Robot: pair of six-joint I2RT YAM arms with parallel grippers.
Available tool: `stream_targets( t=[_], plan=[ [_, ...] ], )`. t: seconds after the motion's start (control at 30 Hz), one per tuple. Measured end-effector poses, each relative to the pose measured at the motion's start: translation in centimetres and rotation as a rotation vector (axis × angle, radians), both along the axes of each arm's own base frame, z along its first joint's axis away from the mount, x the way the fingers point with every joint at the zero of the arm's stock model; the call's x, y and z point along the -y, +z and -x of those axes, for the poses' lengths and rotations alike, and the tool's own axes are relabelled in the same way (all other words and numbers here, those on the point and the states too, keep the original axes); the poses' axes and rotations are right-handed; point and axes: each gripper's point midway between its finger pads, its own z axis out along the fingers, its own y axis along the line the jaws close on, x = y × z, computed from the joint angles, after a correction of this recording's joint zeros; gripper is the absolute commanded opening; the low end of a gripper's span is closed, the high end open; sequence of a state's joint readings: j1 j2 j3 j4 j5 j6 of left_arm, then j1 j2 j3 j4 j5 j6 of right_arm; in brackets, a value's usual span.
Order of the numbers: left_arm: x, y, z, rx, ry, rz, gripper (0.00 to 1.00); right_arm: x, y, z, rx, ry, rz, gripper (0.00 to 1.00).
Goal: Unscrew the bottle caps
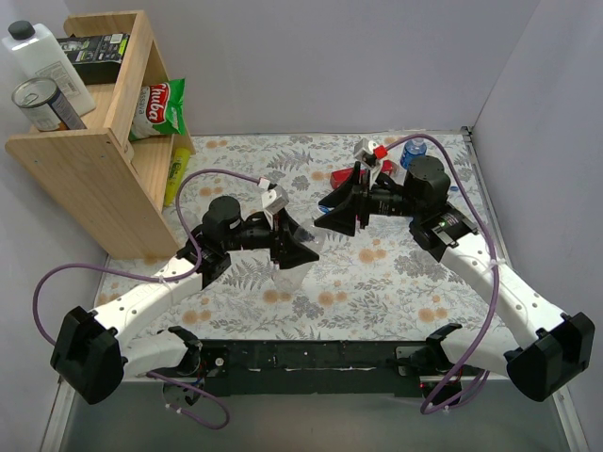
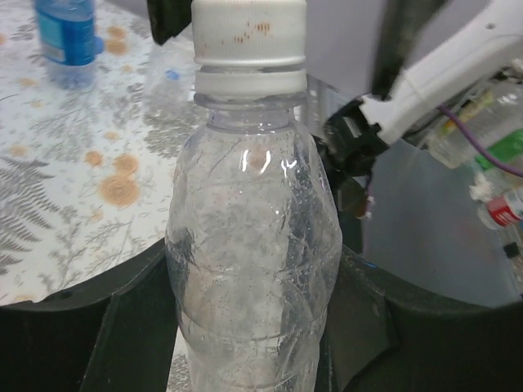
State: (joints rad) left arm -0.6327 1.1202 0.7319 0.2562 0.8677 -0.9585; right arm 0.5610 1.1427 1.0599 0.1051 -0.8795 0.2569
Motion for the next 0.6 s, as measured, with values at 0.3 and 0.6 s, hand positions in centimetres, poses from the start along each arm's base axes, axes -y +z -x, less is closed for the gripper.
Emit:
stream_targets(
  t=[0.3,0.6],
  plan=[
    [-1.7,-2.8,-5.9,-0.014,0.361,-0.136,0.32,2.1,0.2,-5.3,-0.192,-0.472,-0.032,0.67],
    [-2.0,-4.5,-6.9,-0.012,0.467,-0.217,0.32,-0.7,-3.7,-6.3,-0.347,-0.587,0.025,0.62]
  ],
)
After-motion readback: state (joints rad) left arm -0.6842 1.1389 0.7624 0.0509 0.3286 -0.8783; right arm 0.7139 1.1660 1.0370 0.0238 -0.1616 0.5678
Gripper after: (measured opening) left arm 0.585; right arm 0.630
